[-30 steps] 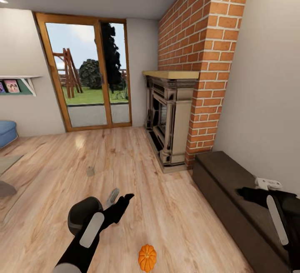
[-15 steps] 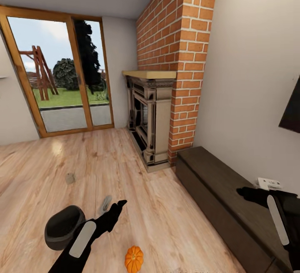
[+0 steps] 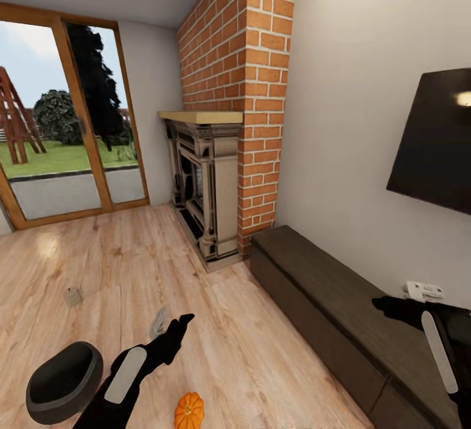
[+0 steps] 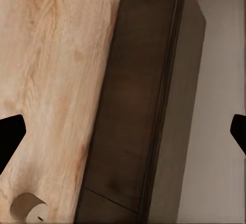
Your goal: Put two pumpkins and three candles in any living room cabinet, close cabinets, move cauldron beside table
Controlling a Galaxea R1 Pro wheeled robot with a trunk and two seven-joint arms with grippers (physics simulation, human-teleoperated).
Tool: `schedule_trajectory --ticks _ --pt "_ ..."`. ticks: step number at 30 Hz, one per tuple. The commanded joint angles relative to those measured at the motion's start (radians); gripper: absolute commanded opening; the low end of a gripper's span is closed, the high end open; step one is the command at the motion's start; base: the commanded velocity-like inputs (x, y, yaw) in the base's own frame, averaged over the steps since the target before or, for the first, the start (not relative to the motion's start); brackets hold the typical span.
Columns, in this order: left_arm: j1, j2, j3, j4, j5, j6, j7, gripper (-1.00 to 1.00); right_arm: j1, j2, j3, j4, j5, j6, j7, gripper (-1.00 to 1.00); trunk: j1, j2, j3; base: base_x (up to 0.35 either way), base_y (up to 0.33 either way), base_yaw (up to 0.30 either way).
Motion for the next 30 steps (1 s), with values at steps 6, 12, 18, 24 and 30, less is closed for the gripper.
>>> schedule_trajectory --ticks 6,12,18,24,30 --pt "0.0 -0.003 -0.002 0.001 -0.001 -0.001 -0.002 1.0 0.009 0.0 0.0 -0.01 -0.001 0.001 0.0 1.0 0.0 0.0 0.0 0.0 0.0 -0.299" --pt "-0.045 -0.011 -0.001 0.111 0.004 -0.004 -0.003 1.0 0.012 0.003 -0.001 -0.025 0.0 0.002 0.001 1.0 0.019 -0.035 -0.016 0.0 0.0 -0.299" --pt "-0.241 -0.009 0.0 0.453 0.003 -0.05 -0.102 1.0 0.076 0.005 -0.003 -0.103 0.0 0.01 0.012 1.0 0.042 -0.077 -0.034 0.0 0.0 -0.299" --pt "-0.309 -0.012 -0.003 0.569 -0.002 -0.078 -0.214 1.0 0.097 0.009 0.0 -0.12 0.0 0.01 0.015 1.0 0.05 -0.091 -0.041 0.0 0.0 -0.299" --pt "-0.303 -0.008 -0.004 0.573 -0.004 -0.071 -0.293 1.0 0.097 0.008 -0.002 -0.121 0.0 0.009 0.018 1.0 0.065 -0.119 -0.053 0.0 0.0 -0.299"
